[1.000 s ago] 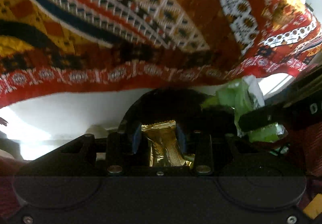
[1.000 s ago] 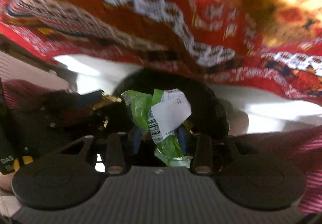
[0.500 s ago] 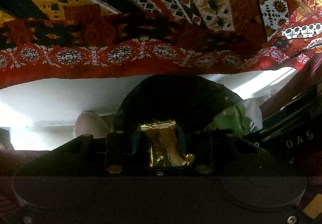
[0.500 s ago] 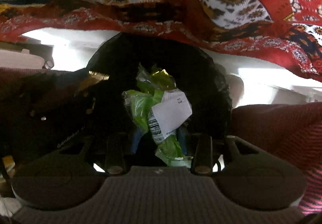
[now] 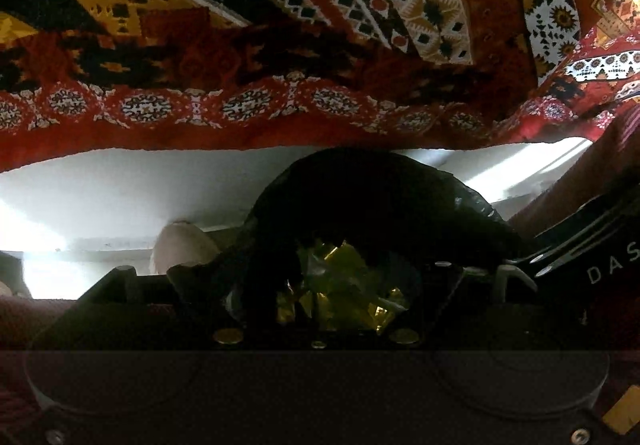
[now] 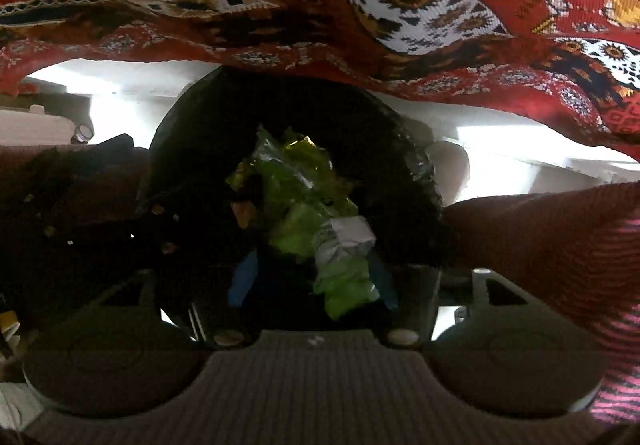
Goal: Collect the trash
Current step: 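Lower the gold wrapper into the black bag with the left gripper while the right drops the green bag, then move both tools back over the table toward the white tissue, then grasp the blue-and-white paper bag with the left gripper while the right grasps the white tissue, then lift the held paper bag and tissue up off the table with both grippers, then lower both held items into the black bag and open both grippers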
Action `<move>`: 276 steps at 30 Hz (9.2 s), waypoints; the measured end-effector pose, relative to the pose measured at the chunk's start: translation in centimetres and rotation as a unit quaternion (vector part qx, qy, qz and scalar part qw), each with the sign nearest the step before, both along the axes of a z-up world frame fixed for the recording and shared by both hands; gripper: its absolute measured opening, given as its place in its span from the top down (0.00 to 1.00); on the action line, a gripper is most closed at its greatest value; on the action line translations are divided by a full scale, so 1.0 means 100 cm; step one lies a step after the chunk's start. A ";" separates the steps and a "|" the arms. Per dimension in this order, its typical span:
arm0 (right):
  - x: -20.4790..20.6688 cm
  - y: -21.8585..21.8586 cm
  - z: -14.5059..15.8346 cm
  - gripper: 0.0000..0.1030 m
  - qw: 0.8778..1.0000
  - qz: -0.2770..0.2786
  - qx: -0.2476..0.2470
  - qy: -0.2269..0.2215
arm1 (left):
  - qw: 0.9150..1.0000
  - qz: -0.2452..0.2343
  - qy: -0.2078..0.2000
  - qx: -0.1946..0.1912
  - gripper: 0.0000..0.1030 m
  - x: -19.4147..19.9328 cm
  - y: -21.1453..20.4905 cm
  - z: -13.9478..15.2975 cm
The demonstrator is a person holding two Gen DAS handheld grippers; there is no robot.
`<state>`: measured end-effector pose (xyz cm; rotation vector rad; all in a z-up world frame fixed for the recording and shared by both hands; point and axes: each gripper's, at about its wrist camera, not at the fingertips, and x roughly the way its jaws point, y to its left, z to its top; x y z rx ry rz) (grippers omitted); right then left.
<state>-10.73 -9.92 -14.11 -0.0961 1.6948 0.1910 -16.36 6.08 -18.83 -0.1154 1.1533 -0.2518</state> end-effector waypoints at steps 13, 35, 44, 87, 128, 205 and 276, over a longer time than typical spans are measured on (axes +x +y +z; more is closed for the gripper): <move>-0.007 -0.015 0.025 0.21 0.998 0.006 0.031 -0.056 | 0.998 0.007 -0.055 0.012 0.18 -0.013 -0.006 0.026; -0.044 -0.069 0.119 0.19 0.958 -0.005 0.165 -0.234 | 0.979 -0.001 -0.196 0.049 0.09 -0.064 -0.039 0.127; -0.057 -0.101 0.187 0.16 0.913 -0.012 0.200 -0.356 | 0.946 0.004 -0.316 0.072 0.01 -0.079 -0.052 0.202; 0.166 -0.145 0.204 0.13 0.875 -0.002 0.098 -0.474 | 0.955 0.087 -0.275 -0.073 0.01 0.243 -0.064 0.254; 0.191 -0.106 0.186 0.15 0.885 0.089 0.058 -0.453 | 0.965 0.099 -0.233 -0.074 0.94 0.282 -0.074 0.259; 0.139 -0.098 0.164 0.00 0.897 0.097 0.017 -0.431 | 0.973 0.079 -0.217 -0.009 0.07 0.197 -0.061 0.209; -0.038 -0.075 0.145 0.86 0.917 0.048 0.151 -0.367 | 0.975 0.012 -0.221 0.022 0.78 -0.016 -0.062 0.196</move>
